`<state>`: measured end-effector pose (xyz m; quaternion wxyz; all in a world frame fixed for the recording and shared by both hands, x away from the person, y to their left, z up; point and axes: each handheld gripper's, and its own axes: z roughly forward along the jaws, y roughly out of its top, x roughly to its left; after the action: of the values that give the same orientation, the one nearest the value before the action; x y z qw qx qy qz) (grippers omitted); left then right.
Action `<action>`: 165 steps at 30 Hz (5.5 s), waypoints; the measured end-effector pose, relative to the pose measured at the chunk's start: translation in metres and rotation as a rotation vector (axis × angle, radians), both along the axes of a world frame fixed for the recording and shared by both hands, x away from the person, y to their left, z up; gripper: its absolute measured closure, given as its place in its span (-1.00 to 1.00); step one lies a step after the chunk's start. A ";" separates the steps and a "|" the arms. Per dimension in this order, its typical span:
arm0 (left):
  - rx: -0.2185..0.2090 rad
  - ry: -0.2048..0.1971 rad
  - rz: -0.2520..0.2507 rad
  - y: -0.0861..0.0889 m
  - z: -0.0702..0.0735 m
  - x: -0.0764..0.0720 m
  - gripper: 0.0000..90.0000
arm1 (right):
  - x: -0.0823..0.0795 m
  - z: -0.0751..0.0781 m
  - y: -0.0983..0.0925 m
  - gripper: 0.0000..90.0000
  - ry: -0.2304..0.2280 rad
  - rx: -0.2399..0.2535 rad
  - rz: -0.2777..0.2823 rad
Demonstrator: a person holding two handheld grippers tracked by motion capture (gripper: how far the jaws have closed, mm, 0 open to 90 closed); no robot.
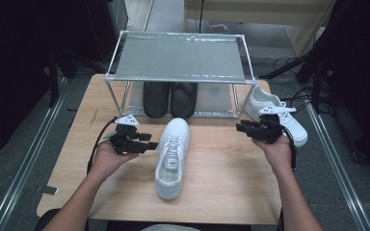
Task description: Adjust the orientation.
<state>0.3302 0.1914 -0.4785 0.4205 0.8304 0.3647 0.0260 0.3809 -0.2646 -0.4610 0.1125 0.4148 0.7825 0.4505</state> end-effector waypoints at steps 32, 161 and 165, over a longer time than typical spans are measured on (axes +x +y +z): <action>0.035 -0.024 -0.044 -0.013 -0.001 -0.003 0.07 | 0.099 -0.002 -0.070 0.23 0.086 -0.041 -0.333; -0.019 -0.043 -0.064 -0.003 0.011 0.011 0.01 | -0.077 0.000 0.090 0.56 0.064 -0.044 0.138; -0.021 -0.043 -0.061 -0.004 0.011 0.011 0.01 | -0.086 0.010 0.082 0.56 0.041 -0.020 0.120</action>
<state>0.3417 0.1879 -0.4675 0.4373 0.8360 0.3303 0.0270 0.2950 -0.1830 -0.4515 0.0737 0.3752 0.8126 0.4400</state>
